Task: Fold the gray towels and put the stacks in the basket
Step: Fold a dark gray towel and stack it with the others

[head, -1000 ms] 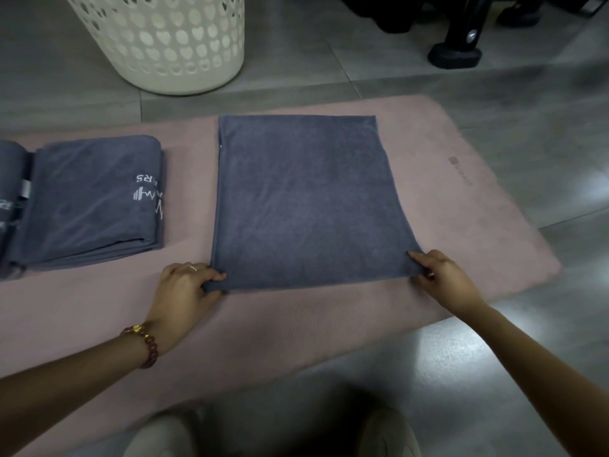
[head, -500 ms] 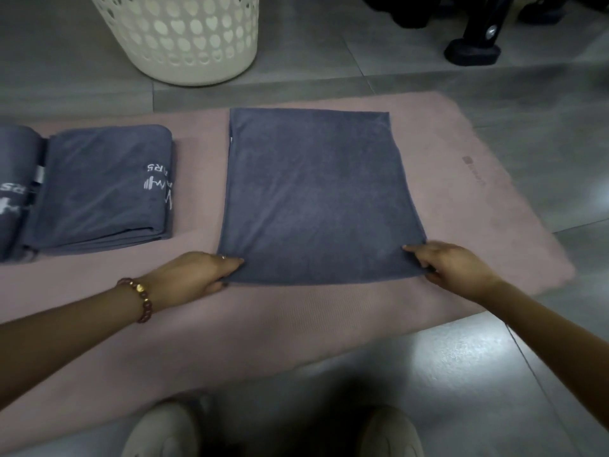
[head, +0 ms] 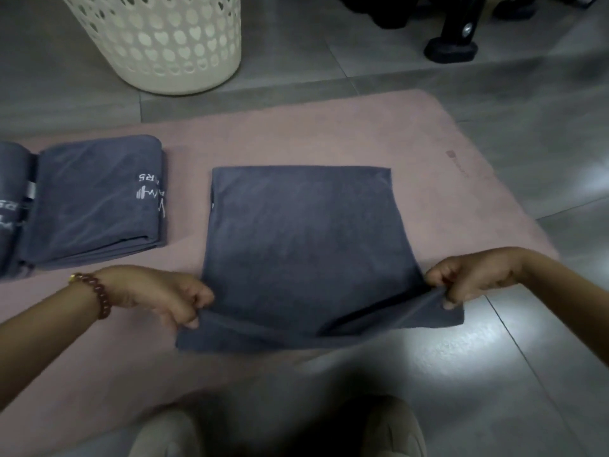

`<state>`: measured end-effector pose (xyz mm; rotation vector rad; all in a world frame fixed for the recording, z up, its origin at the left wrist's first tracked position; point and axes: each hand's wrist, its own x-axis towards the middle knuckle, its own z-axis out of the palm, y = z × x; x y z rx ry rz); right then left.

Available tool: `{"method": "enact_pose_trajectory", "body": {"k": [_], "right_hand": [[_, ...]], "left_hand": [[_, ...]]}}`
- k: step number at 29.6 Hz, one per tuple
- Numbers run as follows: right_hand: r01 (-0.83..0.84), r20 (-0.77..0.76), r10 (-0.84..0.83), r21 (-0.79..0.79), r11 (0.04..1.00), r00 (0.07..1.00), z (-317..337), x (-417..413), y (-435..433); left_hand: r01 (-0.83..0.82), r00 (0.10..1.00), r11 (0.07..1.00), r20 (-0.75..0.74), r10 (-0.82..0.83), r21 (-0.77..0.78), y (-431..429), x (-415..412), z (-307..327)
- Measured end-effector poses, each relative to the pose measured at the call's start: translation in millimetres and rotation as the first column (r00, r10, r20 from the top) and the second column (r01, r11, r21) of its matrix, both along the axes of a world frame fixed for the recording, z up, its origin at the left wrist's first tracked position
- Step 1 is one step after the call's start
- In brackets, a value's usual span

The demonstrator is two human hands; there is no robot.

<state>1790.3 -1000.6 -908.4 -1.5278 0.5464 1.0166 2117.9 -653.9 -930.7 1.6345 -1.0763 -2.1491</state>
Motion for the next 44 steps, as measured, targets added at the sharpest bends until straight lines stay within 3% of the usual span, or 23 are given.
{"method": "enact_pose_trajectory", "body": {"k": [2, 5, 8, 11, 14, 19, 21, 23, 31, 36, 39, 41, 44], "right_hand": [[0.279, 0.208, -0.265, -0.038, 0.96, 0.941, 1, 3, -6], [0.692, 0.424, -0.633, 0.022, 0.722, 0.648, -7, 28, -22], [0.855, 0.517, -0.732, 0.001, 0.519, 0.443, -23, 72, -41], [0.957, 0.573, -0.777, -0.048, 0.286, 0.261, -46, 119, -61], [0.965, 0.606, -0.753, -0.197, 0.172, 0.257, -73, 149, -75], [0.872, 0.652, -0.615, -0.471, 0.13, 0.444, -97, 155, -70], [0.824, 0.677, -0.505, -0.55, 0.135, 0.535, -101, 158, -72], [0.814, 0.693, -0.463, -0.569, 0.12, 0.553, -104, 160, -74], [0.874, 0.713, -0.572, -0.485, 0.015, 0.406, -102, 167, -75], [0.895, 0.695, -0.598, -0.437, 0.09, 0.399, -92, 136, -46], [0.876, 0.669, -0.601, -0.468, 0.117, 0.437, -95, 109, -19], [0.877, 0.708, -0.546, -0.467, 0.114, 0.448, -100, 97, -7], [0.856, 0.734, -0.454, -0.493, 0.156, 0.505, -102, 87, 1]], "left_hand": [[-0.375, 0.927, 0.921, -0.026, 0.375, -0.104, 1, 11, -1], [-0.704, 0.652, 0.633, 0.063, 0.756, -0.322, -21, 36, -2], [-0.786, 0.365, 0.349, 0.073, 0.928, -0.51, -66, 67, -11], [-0.745, 0.222, 0.237, 0.103, 0.97, -0.624, -111, 92, -23], [-0.746, 0.167, 0.248, 0.187, 0.968, -0.618, -135, 103, -57], [-0.714, 0.022, 0.18, 0.235, 0.972, -0.676, -144, 90, -90], [-0.641, 0.024, 0.229, 0.279, 0.96, -0.732, -144, 90, -95], [-0.573, 0.03, 0.297, 0.343, 0.939, -0.764, -142, 92, -99], [-0.459, 0.032, 0.386, 0.419, 0.907, -0.8, -146, 85, -92], [-0.58, 0.043, 0.321, 0.366, 0.93, -0.749, -123, 60, -81], [-0.55, 0.113, 0.398, 0.406, 0.907, -0.734, -92, 31, -87], [-0.462, 0.217, 0.474, 0.422, 0.88, -0.75, -70, 19, -92], [-0.413, 0.355, 0.487, 0.356, 0.864, -0.77, -52, 22, -93]]}}
